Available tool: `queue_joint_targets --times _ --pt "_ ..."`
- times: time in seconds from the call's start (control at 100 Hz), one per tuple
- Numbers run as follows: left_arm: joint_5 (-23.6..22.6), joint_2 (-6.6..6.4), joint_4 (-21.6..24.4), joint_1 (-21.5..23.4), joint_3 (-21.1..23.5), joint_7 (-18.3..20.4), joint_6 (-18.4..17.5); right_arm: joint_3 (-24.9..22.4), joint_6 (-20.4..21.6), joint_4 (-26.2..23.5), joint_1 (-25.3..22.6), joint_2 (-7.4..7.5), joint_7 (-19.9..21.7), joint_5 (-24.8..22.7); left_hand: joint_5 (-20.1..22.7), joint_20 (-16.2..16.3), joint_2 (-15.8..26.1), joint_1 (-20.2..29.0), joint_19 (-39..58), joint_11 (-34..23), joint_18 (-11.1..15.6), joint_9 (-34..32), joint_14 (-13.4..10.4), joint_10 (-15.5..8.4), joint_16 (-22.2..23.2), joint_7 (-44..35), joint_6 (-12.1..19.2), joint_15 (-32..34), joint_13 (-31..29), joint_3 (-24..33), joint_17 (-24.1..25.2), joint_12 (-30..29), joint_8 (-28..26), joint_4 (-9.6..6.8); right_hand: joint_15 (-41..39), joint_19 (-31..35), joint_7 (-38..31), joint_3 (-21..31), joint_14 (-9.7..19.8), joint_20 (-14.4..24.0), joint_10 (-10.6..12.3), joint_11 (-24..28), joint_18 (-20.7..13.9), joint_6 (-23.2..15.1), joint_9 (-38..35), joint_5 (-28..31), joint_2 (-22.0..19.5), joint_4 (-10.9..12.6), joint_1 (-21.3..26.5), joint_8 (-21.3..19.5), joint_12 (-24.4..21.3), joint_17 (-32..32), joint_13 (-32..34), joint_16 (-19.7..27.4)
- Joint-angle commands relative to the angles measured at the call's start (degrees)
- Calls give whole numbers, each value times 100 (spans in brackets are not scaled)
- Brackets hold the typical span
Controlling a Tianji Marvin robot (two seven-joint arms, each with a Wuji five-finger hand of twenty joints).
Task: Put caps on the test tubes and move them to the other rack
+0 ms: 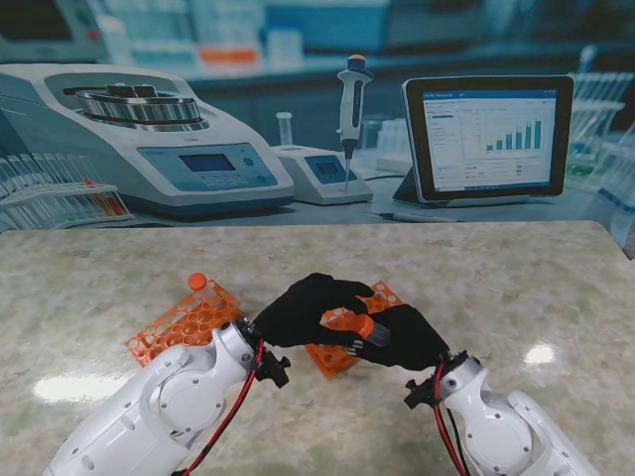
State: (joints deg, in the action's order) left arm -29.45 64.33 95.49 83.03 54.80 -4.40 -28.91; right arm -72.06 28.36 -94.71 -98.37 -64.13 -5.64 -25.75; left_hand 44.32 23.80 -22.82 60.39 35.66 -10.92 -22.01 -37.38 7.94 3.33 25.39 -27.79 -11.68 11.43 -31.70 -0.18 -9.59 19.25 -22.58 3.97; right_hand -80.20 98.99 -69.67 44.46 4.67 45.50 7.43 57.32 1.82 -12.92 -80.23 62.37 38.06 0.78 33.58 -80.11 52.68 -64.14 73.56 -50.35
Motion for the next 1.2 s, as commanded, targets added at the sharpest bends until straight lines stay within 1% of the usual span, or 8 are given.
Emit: queue_joint_targets --times 0.0,0.09,0.43,0.46,0.58,0.6,0.96,1.19 --pt "-14 14 -21 22 -46 13 -8 35 1 -36 -16 -33 -23 1 668 -128 603 1357 192 -21 -41 -110 -183 -222 56 -562 1305 63 -156 1207 19 1 5 -265 -1190 1582 -306 -25 494 200 22 -13 -464 -202 -230 50 -133 -115 273 -116 88 -459 217 -404" --pt "-25 18 -25 41 -46 -15 -7 36 24 -31 -18 -45 -80 -12 696 -128 560 1357 192 -28 -40 -129 -192 -301 58 -531 1362 65 -159 1235 25 4 59 -257 -1190 1582 -306 -24 494 200 21 -11 -464 -202 -229 50 -134 -114 275 -116 89 -459 217 -404" --pt "-98 24 -47 88 -39 -89 -20 24 71 -27 -29 -60 -154 -32 591 -125 485 1343 177 -7 -52 -139 -187 -233 61 -487 1758 64 -156 1639 57 -1 41 -238 -1190 1582 -312 -20 494 200 22 -11 -464 -198 -229 51 -130 -115 268 -118 89 -459 217 -404" --pt "-108 25 -51 93 -39 -101 -20 22 74 -27 -30 -61 -158 -33 586 -115 392 1121 171 1 -47 -140 -190 -235 54 -452 1775 56 -158 2108 54 0 37 -179 -1190 1582 -312 -18 494 200 18 -10 -464 -200 -229 49 -131 -114 271 -119 89 -459 217 -404" --pt "-137 35 -69 103 -51 -153 -21 17 83 -26 -33 -64 -173 -36 479 -115 437 1096 162 7 -49 -130 -180 -233 56 -342 1772 57 -146 2285 65 -4 89 -196 -1190 1582 -310 -16 494 200 21 -9 -464 -203 -229 46 -135 -114 270 -119 90 -459 217 -404" --pt "-142 36 -73 102 -54 -160 -19 16 85 -26 -34 -64 -176 -37 464 -112 405 1007 157 10 -52 -125 -181 -224 56 -275 1766 57 -141 2528 67 -9 108 -215 -1190 1582 -311 -16 494 200 21 -9 -464 -203 -229 48 -132 -115 270 -119 90 -459 217 -404" --pt "-215 42 -111 84 -94 -217 4 7 87 -39 -46 -64 -182 -45 51 -118 373 1225 14 103 -39 -23 -151 -228 -41 10 2033 -63 30 3248 183 -100 394 -137 -1190 1582 -312 -18 494 200 24 -9 -464 -211 -229 47 -137 -115 270 -120 90 -459 217 -404" --pt "-266 44 -114 76 -102 -245 19 12 79 -41 -43 -61 -164 -40 -233 -131 401 1356 -90 152 -38 97 -134 -223 -86 61 2236 -123 182 3396 278 -149 448 -112 -1190 1582 -311 -22 494 200 22 -9 -464 -208 -230 46 -138 -117 275 -120 90 -459 217 -404"
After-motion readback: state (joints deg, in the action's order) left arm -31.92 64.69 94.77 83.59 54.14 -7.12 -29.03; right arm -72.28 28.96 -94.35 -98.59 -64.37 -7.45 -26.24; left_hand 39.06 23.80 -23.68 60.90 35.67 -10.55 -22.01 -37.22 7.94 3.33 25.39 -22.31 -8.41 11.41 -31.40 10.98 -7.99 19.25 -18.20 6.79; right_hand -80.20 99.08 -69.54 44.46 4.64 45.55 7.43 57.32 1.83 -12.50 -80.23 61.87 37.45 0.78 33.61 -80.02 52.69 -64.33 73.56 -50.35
